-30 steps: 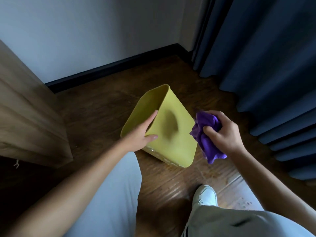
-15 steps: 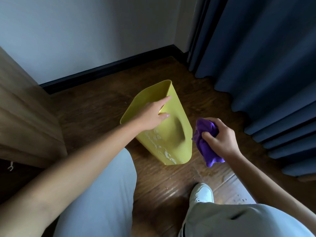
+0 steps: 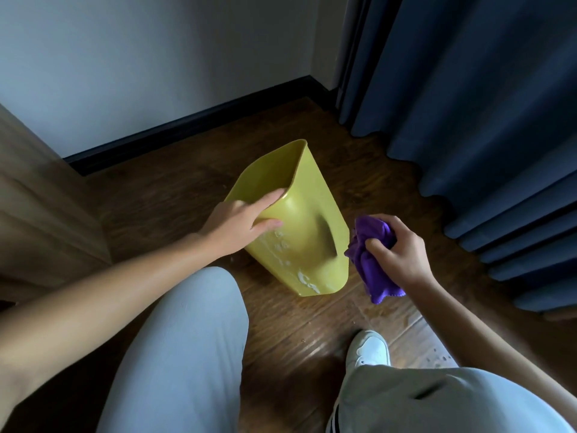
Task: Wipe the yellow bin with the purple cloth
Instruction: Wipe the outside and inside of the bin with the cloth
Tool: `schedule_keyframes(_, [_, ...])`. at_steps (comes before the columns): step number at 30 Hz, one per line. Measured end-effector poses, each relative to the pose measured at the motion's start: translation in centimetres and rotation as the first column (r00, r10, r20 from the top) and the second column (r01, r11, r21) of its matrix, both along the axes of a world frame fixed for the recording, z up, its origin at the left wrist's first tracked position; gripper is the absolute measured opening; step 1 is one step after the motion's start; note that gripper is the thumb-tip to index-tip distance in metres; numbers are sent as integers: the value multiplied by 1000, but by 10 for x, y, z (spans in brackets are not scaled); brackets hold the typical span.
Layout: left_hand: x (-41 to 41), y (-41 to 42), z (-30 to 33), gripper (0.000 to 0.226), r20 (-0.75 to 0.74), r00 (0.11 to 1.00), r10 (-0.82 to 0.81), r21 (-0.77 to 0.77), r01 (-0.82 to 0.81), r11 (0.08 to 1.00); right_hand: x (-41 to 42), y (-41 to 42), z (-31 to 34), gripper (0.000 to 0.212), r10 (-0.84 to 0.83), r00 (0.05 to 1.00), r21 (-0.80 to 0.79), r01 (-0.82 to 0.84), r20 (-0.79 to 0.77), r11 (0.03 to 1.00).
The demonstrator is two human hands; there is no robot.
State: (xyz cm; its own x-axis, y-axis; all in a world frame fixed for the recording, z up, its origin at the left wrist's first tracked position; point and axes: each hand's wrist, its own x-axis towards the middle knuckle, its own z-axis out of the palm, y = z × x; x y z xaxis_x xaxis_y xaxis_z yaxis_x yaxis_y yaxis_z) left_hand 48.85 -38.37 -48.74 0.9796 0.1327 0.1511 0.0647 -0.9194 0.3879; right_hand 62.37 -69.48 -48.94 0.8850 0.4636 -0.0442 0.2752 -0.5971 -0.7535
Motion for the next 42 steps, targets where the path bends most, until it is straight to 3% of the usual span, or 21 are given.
schedule_keyframes(2, [-10,4,-6,65,60,998,-23,-3,23,1000,-2,-1,-4,47,4,1000,-5,-4,-2,1000])
schedule_keyframes(6, [-21,5,-28,59,81,996,-24,-200,40,979,-5,-2,-10,47,29,999,-15,-29,-14,999])
schedule_keyframes(9, [-23,-3,-34,57,105,994,-10,-262,38,964,-8,-1,-13,47,29,999,-27,-30,-39,999])
schedule_keyframes(16, [-10,-17,-36,48,166,986,0,-291,49,955,-12,-3,-13,45,-23,999,-10,23,-41,1000])
schedule_keyframes(25, [31,-21,-1,42,236,972,17,-197,31,980,-20,-7,-16,46,-71,995,27,74,-72,997])
schedule_keyframes(30, [69,-25,39,53,16,998,67,-290,-59,955,-21,-8,-20,45,-106,991,51,110,-82,993])
schedule_keyframes(33, [78,-18,50,60,-67,997,-46,-422,14,906,-21,-8,-19,41,-108,990,69,114,-89,991])
schedule_keyframes(37, [62,-1,40,59,-308,939,-155,-373,30,927,-20,-11,-21,38,-120,988,88,129,-96,988])
schedule_keyframes(42, [43,-4,28,55,-220,963,-155,-434,45,900,-21,-11,-17,37,-130,986,103,140,-101,985])
